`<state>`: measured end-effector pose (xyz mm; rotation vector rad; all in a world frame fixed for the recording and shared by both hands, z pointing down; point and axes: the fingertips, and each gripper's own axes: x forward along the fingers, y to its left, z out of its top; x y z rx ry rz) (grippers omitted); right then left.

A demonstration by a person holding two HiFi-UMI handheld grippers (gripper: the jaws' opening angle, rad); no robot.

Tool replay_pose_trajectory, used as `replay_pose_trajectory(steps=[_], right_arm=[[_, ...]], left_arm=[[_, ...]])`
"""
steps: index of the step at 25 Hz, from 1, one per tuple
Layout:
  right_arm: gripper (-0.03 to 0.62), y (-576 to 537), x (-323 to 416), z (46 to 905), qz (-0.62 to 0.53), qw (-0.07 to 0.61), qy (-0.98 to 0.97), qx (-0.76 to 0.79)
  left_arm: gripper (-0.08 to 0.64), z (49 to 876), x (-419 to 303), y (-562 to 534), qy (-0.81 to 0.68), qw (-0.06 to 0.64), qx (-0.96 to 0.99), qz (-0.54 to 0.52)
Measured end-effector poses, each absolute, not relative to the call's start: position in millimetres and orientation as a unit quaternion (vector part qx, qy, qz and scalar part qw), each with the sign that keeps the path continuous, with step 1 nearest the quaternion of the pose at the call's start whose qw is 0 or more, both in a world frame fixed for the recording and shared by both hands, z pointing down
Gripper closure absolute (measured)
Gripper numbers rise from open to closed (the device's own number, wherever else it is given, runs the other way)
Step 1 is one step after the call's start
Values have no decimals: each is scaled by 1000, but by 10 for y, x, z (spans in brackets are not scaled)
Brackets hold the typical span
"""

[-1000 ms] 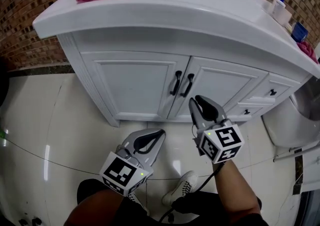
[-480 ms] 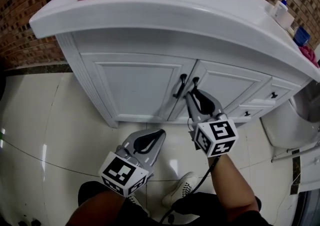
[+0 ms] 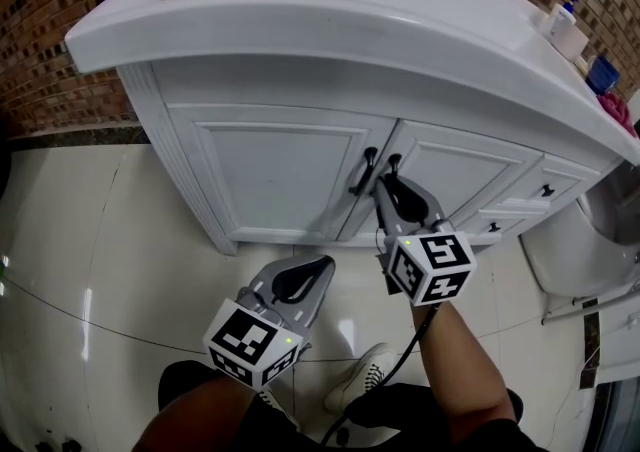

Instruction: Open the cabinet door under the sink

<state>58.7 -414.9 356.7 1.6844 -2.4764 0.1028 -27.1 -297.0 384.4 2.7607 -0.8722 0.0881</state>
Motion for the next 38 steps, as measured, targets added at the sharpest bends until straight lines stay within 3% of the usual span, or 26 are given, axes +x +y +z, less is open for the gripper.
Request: replay_pose_trajectory(steps=[38], right_arm=[[545,-2912,838,3612,49,72,-859,505]], left_arm=[[558,3495,123,-1951,-286,105,951,45]])
